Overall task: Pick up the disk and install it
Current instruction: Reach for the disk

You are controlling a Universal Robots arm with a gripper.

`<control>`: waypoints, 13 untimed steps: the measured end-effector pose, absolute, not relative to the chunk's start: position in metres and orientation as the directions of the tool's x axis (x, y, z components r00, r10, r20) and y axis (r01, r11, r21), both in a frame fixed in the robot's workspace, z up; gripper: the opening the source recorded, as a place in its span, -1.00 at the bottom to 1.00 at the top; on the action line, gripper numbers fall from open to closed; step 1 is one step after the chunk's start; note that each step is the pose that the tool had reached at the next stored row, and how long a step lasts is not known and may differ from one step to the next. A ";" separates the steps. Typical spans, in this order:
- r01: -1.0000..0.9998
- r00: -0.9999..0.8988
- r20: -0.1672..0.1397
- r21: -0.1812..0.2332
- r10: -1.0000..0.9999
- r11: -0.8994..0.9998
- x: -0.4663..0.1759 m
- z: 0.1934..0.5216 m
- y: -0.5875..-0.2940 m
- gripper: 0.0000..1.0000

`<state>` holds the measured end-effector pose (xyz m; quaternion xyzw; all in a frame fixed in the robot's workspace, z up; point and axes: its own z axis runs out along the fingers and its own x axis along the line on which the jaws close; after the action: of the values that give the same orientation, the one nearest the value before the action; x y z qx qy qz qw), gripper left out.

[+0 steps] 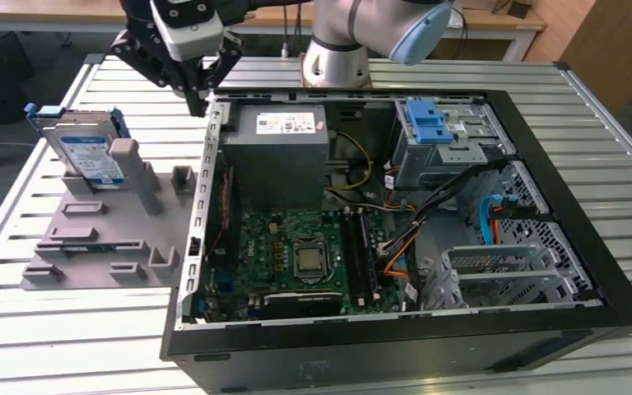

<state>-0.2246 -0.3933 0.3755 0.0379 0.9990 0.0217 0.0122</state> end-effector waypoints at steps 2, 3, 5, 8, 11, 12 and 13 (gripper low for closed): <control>0.075 -0.997 -0.023 0.044 0.076 0.996 -0.225 0.375 -0.393 -0.79; 0.075 -0.997 -0.023 0.044 0.076 0.996 -0.225 0.375 -0.393 -0.79; 0.075 -0.997 -0.023 0.044 0.076 0.996 -0.226 0.375 -0.393 -0.79; 0.075 -0.997 -0.023 0.044 0.076 0.996 -0.226 0.375 -0.393 -0.79; 0.075 -0.997 -0.023 0.044 0.076 0.996 -0.227 0.374 -0.393 -0.79; 0.075 -0.997 -0.023 0.044 0.076 0.996 -0.227 0.374 -0.393 -0.79; 0.075 -0.997 -0.023 0.044 0.076 0.996 -0.228 0.374 -0.393 -0.79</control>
<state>-0.2277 -0.3933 0.3739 0.0379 0.9990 0.0217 0.0122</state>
